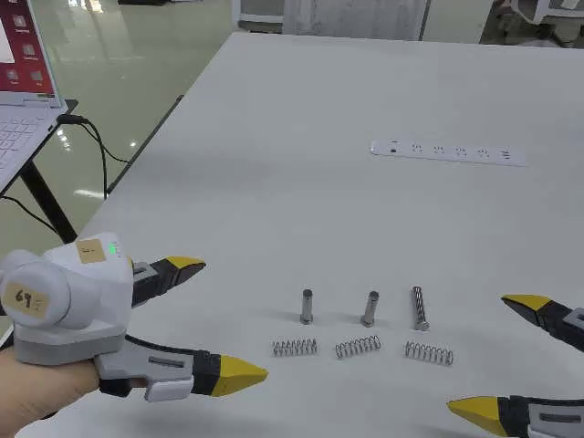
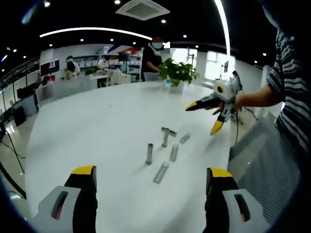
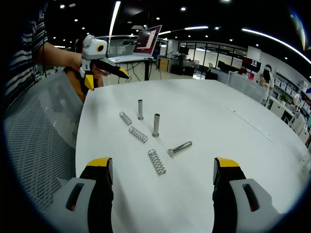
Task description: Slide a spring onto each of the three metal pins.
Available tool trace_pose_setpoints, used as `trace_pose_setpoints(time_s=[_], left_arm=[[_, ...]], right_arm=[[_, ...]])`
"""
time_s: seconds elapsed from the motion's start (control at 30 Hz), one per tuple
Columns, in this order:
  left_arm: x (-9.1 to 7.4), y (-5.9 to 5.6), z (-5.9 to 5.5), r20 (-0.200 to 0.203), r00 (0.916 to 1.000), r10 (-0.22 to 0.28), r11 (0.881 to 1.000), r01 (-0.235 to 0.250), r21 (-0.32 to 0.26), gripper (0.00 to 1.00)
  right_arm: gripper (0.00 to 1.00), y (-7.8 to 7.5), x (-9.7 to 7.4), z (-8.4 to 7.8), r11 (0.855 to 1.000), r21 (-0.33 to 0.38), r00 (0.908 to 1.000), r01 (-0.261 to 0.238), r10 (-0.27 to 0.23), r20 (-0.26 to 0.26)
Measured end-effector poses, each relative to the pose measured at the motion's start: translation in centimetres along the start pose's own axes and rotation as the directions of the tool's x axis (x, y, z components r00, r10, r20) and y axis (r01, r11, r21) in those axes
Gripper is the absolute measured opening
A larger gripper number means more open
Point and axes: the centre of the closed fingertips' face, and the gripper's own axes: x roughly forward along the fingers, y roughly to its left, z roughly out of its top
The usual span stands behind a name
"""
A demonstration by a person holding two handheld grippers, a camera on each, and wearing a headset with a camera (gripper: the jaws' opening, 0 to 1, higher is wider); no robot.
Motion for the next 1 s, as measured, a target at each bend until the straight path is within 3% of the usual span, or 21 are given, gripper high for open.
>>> trace_pose_setpoints(time_s=[1.0], left_arm=[[0.03, -0.18, -0.49, -0.021, 0.9998, -0.006, 1.0, 0.006, 0.007, 0.89]], right_arm=[[0.85, -0.21, 0.18, 0.0, 1.0, 0.0, 1.0, -0.004, 0.004, 0.003]])
